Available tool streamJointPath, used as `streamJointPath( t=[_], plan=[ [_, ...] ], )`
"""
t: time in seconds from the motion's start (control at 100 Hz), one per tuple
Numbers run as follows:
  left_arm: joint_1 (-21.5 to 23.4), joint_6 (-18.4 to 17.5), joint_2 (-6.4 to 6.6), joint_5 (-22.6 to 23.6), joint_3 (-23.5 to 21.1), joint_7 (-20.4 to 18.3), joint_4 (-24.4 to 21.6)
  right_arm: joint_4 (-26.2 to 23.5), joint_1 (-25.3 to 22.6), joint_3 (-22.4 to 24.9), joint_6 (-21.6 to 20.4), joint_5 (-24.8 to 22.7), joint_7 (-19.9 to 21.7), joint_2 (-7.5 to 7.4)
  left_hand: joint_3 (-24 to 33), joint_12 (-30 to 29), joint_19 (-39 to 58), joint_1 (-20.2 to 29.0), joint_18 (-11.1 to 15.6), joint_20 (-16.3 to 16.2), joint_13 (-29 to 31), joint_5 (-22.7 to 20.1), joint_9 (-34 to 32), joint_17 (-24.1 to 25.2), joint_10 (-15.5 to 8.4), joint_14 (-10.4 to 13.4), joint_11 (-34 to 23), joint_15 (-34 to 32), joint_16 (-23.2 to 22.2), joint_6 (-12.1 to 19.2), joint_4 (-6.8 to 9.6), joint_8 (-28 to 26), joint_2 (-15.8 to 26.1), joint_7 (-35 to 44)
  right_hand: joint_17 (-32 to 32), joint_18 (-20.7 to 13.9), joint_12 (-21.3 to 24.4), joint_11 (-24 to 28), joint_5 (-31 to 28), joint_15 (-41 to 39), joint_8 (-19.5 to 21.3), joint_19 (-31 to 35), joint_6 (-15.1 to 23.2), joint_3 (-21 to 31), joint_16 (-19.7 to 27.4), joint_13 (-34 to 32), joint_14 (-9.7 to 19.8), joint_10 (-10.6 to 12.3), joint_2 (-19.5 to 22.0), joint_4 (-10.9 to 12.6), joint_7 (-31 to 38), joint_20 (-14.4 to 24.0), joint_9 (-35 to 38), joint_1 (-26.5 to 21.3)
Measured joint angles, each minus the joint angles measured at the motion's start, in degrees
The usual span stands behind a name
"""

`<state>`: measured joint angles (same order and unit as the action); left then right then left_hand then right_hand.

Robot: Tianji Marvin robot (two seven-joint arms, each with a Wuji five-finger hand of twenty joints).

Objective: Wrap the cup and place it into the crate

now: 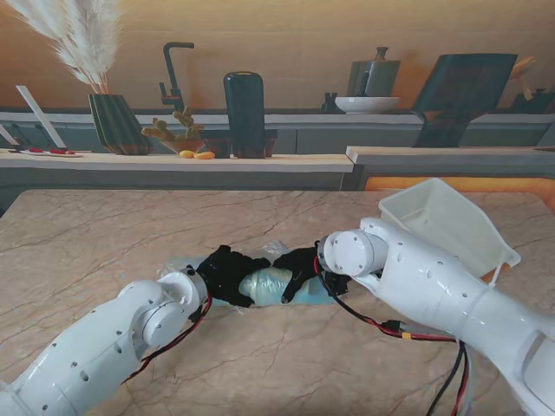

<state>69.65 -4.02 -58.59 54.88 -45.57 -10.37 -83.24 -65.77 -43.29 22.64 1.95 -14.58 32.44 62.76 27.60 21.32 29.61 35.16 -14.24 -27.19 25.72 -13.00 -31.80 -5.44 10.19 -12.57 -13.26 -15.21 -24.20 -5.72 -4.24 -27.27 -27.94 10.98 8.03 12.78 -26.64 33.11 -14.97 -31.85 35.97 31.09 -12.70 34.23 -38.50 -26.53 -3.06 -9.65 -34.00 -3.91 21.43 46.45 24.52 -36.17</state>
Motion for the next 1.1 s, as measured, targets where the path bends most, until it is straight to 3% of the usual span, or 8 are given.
streamJointPath(
  t=[0.06, 0.19, 0.25, 0.38, 0.56, 0.87, 0.98, 1.1],
  plan=[
    [-1.18, 0.39, 0.0, -1.74, 0.46, -3.23, -0.13, -1.04, -2.75, 3.88, -0.03, -2.64, -0.07, -0.05, 0.0, 0.97, 2.36, 0.44, 0.01, -0.05, 2.62, 0.38, -1.08, -0.66, 0.26, 0.06, -0.05, -1.44, -1.18, -0.12, -0.44, -2.1, 0.0, 0.01, 0.0, 0.07, 2.24, -2.5, -0.07, 0.09, -0.83, -0.82, 1.99, -0.4, 1.57, -0.43, 0.96, -0.35, 0.8, 2.5, 0.07, 0.05, -3.32, 2.45],
    [-3.93, 3.04, -0.03, -9.34, 1.84, -8.42, 0.26, -5.9, -11.91, 13.73, -0.47, -8.71, -4.7, -1.09, -0.24, 1.32, 4.31, 4.7, 0.28, -0.05, 3.43, -0.24, -2.06, -0.77, 0.94, 0.14, -0.07, -2.13, -1.33, -0.17, -4.13, -4.74, -2.46, 0.01, -0.06, 0.65, 5.8, -9.44, -0.07, 5.72, -2.16, -1.88, 5.22, 0.72, 5.16, -0.45, 0.89, -2.48, 3.16, 3.21, 0.11, 0.07, -7.07, 6.79],
    [-4.88, 5.23, -0.09, -14.73, 2.18, -10.82, 0.67, -8.19, -16.1, 17.54, -2.56, -13.42, -8.64, -1.54, -0.27, 1.42, 4.34, 5.38, 0.32, -0.04, 3.43, -0.52, -2.06, -0.77, 0.98, 0.14, -0.07, -2.13, -1.33, -0.16, -4.2, -4.78, -3.03, 0.01, -0.07, 0.76, 5.95, -9.89, -0.07, 16.73, -2.21, -2.1, 8.18, 0.49, 10.93, 1.68, -4.69, -2.6, 3.29, 2.88, 0.98, 0.07, -7.63, 8.55],
    [-8.17, 9.33, -0.05, -23.05, 3.68, -18.18, 1.49, -11.13, -23.59, 24.22, -8.38, -21.64, -17.91, -1.65, -1.96, 1.45, 4.92, 6.02, 0.78, 0.33, 3.46, -0.6, -2.96, -0.72, 0.79, 0.14, -0.96, -2.19, -1.33, -1.32, -4.08, -4.92, -2.8, -0.1, -0.04, 0.8, 6.04, -9.89, -0.98, 19.51, -2.09, -2.42, 10.97, 0.1, 12.21, 1.41, -5.51, -2.61, 3.29, 2.58, 3.58, 0.07, -7.67, 9.81],
    [-12.73, 12.01, -0.12, -30.64, 7.26, -20.21, 4.92, -15.67, -29.5, 28.71, -12.52, -29.15, -24.55, -1.94, -6.24, 1.45, 4.92, 7.68, 1.43, 0.96, 3.46, -2.95, -4.69, -0.4, -0.02, -0.03, -1.52, -2.17, -1.33, -0.5, -4.21, -5.63, -3.09, -0.1, 0.07, 1.4, 6.04, -9.84, -0.06, 19.51, -1.43, -2.43, 12.05, 0.03, 12.21, 1.35, -5.57, -2.62, 3.28, 2.57, 5.19, 0.07, -8.05, 12.15],
    [-18.11, 17.32, -1.47, -41.53, 10.14, -23.6, 10.54, -17.32, -31.38, 26.41, -14.91, -37.84, -32.62, -2.45, -10.39, 1.33, 4.92, 11.87, 1.55, 1.4, 1.46, -8.51, -5.9, -0.1, 0.03, 3.43, -1.53, -6.53, -5.23, -0.74, -4.6, -4.76, -5.61, -0.1, 0.75, 2.22, 6.09, -6.91, 2.13, 19.43, -1.99, -2.7, 10.63, 1.53, 12.21, 1.3, -5.79, -3.19, 1.48, 2.57, 4.02, 0.02, -8.59, 12.72],
    [-19.11, 18.51, -1.93, -43.96, 10.56, -23.81, 12.25, -15.86, -28.85, 21.41, -14.11, -40.15, -34.31, -2.83, -11.13, 1.31, 5.91, 12.05, 2.14, 1.37, 1.54, -9.95, -6.7, 0.36, -0.52, 6.06, -1.53, -7.47, -5.97, -1.6, -4.65, -4.75, -6.16, -0.1, 0.73, 2.27, 6.89, -6.86, 7.48, 20.21, -1.8, -3.04, 1.68, 2.26, 13.26, 2.3, -8.13, -3.2, 0.28, 2.57, 1.32, -0.04, -10.82, 13.38],
    [-19.4, 18.84, -2.58, -45.94, 9.85, -23.93, 14.08, -10.89, -23.99, 14.68, -12.55, -41.81, -41.11, -2.62, -11.68, 1.31, 10.02, 12.05, 3.47, -0.65, 2.64, -12.02, -7.51, 1.94, 0.5, 6.36, -1.66, -8.36, -5.97, -4.85, -4.71, -4.72, -6.11, -0.1, 0.71, 2.93, 6.9, -6.33, 8.58, 19.24, -1.67, -3.37, -0.21, 3.05, 13.26, 2.3, -8.47, -3.33, -0.35, 2.57, 0.98, -0.14, -12.28, 13.36]
  ],
)
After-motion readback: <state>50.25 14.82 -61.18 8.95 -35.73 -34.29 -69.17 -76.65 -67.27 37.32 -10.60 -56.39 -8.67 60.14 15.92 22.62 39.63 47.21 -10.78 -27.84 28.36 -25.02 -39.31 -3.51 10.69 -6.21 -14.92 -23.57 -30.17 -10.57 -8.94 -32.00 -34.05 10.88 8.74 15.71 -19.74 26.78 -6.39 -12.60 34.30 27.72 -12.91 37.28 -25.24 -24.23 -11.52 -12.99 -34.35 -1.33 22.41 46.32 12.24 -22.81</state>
